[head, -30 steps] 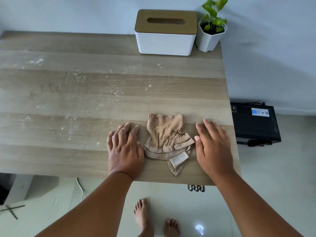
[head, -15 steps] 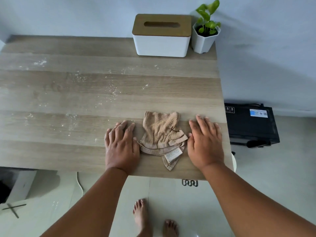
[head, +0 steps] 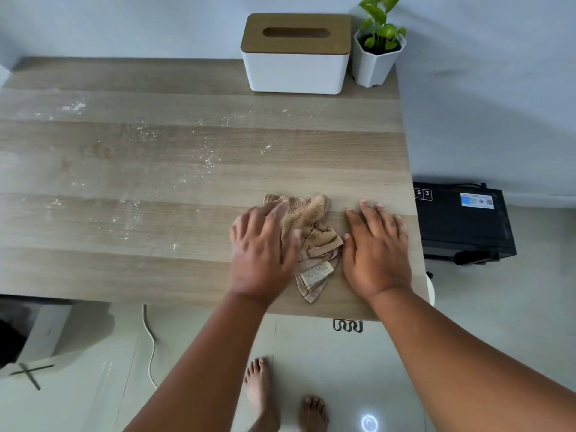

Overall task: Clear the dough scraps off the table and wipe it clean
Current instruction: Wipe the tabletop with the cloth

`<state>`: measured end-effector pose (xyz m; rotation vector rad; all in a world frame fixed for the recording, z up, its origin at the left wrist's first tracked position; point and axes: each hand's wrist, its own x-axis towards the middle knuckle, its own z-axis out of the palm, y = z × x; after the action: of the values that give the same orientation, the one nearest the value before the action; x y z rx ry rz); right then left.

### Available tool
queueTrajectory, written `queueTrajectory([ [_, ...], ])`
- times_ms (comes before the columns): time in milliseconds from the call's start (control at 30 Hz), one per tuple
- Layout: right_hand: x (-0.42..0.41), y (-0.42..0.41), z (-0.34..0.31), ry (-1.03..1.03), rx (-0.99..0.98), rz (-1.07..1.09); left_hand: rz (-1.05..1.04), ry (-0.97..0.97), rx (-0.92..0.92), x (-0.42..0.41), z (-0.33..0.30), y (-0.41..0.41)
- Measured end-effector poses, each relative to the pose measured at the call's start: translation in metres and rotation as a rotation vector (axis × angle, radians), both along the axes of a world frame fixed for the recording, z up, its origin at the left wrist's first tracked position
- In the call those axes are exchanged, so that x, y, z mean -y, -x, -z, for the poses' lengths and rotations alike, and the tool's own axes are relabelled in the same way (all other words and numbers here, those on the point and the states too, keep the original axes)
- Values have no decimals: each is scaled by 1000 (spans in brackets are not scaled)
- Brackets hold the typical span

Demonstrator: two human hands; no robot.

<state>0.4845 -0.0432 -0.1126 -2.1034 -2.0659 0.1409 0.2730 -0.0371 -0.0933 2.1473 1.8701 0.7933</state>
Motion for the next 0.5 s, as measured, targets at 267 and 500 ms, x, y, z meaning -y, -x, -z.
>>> queueTrajectory([
  [267, -1, 0, 1, 2, 15, 1, 94, 200, -217, -3, 23, -51],
  [500, -1, -2, 0, 1, -10, -12, 112, 194, -268, 6, 26, -41],
])
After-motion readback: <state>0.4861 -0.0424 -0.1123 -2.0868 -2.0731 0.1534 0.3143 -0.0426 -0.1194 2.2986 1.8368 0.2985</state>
